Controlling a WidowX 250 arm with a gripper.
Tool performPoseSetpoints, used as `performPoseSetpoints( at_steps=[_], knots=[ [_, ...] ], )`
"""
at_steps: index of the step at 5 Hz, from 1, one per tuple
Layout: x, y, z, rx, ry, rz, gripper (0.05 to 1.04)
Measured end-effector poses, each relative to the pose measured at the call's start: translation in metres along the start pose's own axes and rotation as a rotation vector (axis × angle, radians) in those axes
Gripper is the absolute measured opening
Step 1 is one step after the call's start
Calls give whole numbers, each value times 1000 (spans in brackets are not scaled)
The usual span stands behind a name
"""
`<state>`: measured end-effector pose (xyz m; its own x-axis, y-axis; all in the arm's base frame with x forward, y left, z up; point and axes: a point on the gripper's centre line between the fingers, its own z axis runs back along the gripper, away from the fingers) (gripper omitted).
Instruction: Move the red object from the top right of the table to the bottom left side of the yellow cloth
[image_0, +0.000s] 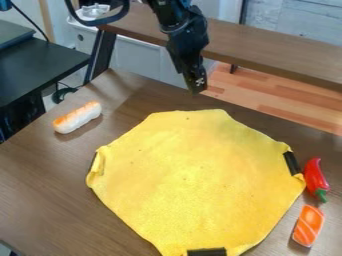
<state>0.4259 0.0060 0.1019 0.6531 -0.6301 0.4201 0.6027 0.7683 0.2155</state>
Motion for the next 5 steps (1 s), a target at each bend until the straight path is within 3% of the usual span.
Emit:
performPoseSetpoints(
  at_steps=[1, 2, 3, 4, 5],
  knots=[
    [-8, -5, -13, -24, 30, 19, 1001],
    [13, -32, -26, 0, 37, 161, 1001],
    [34, -76, -40, -37, 87, 272, 1001],
    [59, -96, -46, -31, 96, 395, 1001],
    [87, -129, -57, -38, 46, 471, 1001]
  ],
)
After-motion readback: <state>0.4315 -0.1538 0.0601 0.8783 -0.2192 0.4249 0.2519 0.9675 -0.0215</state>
